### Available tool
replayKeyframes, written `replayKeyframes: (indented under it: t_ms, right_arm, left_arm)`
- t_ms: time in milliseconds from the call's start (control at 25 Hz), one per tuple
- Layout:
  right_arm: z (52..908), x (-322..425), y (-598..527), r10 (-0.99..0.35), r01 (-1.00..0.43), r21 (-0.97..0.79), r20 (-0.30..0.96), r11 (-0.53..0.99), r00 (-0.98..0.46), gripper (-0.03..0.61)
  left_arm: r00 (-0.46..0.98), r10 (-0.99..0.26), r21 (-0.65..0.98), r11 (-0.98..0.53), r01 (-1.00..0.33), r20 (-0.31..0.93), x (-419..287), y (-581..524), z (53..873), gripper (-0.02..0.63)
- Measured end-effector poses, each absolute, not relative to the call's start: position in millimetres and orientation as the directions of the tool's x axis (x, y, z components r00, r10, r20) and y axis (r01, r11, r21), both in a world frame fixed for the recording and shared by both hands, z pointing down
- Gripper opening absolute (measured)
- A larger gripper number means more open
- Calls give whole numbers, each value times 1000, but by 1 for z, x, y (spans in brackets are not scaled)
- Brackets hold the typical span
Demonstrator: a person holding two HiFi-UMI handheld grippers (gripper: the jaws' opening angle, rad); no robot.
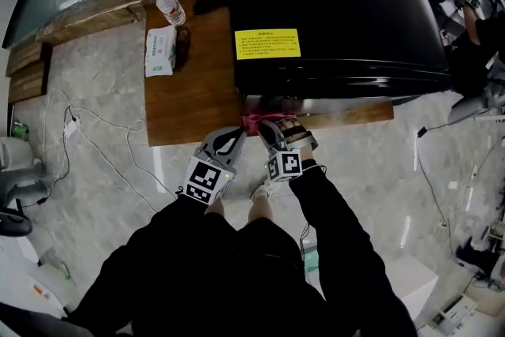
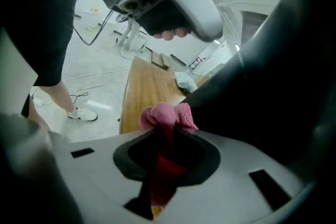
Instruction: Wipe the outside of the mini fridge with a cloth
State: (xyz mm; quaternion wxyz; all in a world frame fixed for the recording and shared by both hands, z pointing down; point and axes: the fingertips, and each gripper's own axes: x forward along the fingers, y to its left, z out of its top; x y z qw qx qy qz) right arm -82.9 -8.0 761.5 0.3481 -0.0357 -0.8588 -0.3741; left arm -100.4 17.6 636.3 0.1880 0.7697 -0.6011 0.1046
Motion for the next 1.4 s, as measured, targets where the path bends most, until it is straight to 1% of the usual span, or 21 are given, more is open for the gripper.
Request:
replayKeyframes:
  t_ms: [80, 160, 320, 440, 600, 800, 920, 1000, 1080, 1160, 1280, 1400]
  right_arm:
    - [768, -81, -8, -178, 332, 579, 651, 744, -738, 75]
    - [757, -76, -4, -145, 324, 547, 648, 772, -748, 78]
    - [700, -52, 2, -150, 240, 570, 551, 786, -821, 78]
    - [638, -9, -12, -215, 130, 603, 466, 787, -858, 78]
    - [554, 57, -48, -324, -15, 672, 337, 740, -884, 78]
    - [452, 124, -96, -437, -195, 740, 145, 643, -888, 78]
    - [404, 150, -123, -469, -260, 780, 49, 569, -882, 78]
    - [381, 160, -139, -467, -271, 815, 0, 513, -884, 80]
    - [370, 162, -152, -450, -248, 855, -19, 455, -893, 78]
    - [373, 158, -161, -422, -193, 893, -4, 407, -907, 78]
    - [394, 146, -168, -376, -81, 938, 55, 337, -925, 79]
    - [409, 137, -171, -329, -33, 945, 80, 325, -941, 78]
  left_arm:
    - [249, -885, 159, -202, -967, 394, -95, 19, 633, 6]
    - [247, -886, 159, -199, -967, 393, -87, 19, 625, 6]
    - [253, -899, 137, -218, -966, 357, -67, 15, 592, 6]
    - [284, -914, 113, -262, -958, 291, -36, 0, 546, 6]
    - [337, -923, 119, -320, -940, 184, 17, -26, 483, 6]
    - [379, -919, 152, -362, -920, 108, 72, -56, 437, 6]
    - [395, -916, 138, -383, -913, 71, 97, -73, 417, 6]
    - [397, -917, 130, -387, -913, 52, 112, -83, 408, 6]
    - [396, -918, 123, -388, -913, 39, 124, -92, 402, 6]
    - [393, -919, 117, -386, -915, 36, 131, -99, 401, 6]
    - [383, -923, 121, -375, -919, 45, 135, -108, 408, 6]
    - [366, -929, 132, -356, -925, 59, 134, -116, 418, 6]
